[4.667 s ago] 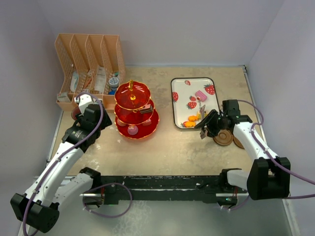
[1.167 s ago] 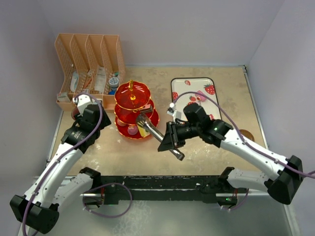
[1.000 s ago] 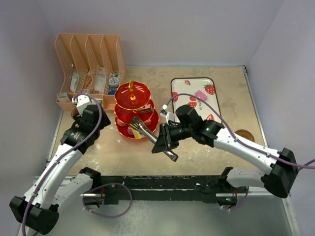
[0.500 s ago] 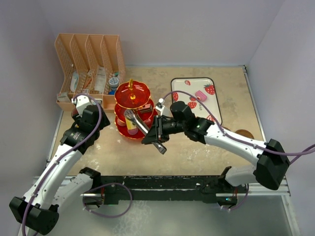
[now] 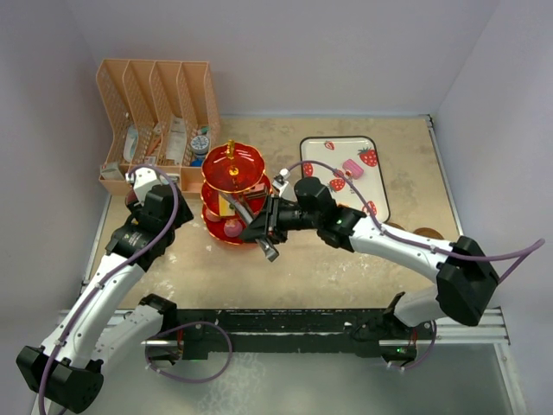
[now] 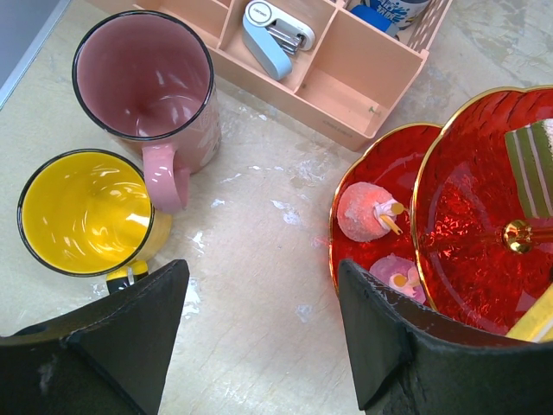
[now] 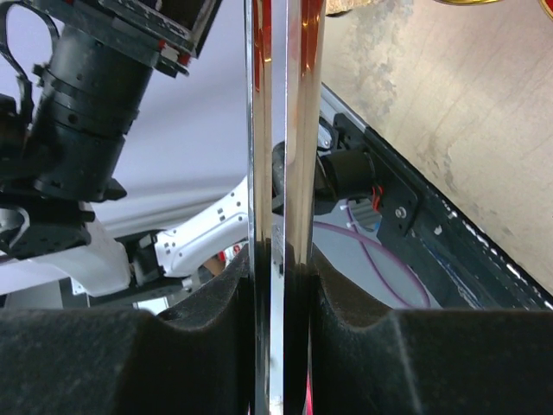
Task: Serve the afternoon tea
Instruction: Place the desert on the desert table.
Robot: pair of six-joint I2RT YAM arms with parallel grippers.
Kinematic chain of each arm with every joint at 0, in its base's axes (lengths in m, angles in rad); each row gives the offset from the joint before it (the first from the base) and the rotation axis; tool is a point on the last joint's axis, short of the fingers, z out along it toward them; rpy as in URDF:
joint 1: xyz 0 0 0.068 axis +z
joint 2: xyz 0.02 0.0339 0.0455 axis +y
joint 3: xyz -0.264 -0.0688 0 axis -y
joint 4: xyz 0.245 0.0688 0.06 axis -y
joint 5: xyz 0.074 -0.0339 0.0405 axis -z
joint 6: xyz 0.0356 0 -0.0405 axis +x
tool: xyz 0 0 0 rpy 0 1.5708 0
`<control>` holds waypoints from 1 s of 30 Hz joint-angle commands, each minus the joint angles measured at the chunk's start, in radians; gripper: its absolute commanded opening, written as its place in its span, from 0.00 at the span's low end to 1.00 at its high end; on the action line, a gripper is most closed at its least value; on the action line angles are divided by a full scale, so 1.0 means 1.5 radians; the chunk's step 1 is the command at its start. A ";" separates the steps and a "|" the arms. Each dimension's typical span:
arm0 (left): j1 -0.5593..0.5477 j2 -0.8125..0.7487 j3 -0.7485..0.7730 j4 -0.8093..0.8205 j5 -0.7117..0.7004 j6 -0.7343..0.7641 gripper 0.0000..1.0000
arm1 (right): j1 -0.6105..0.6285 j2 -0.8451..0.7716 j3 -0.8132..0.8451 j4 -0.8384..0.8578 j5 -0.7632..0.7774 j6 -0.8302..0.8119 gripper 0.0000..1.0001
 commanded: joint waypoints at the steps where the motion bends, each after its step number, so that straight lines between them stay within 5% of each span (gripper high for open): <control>1: -0.001 -0.009 0.008 0.013 -0.007 -0.007 0.68 | 0.003 0.015 0.007 0.081 0.033 0.042 0.19; 13: -0.001 -0.009 0.008 0.013 -0.009 -0.008 0.68 | 0.006 0.090 0.070 0.069 0.065 0.037 0.23; 22: -0.001 -0.007 0.007 0.013 -0.008 -0.007 0.68 | 0.013 0.116 0.109 0.037 0.068 0.005 0.42; 30: -0.001 -0.005 0.007 0.013 -0.008 -0.007 0.68 | 0.013 0.097 0.106 0.034 0.067 -0.004 0.45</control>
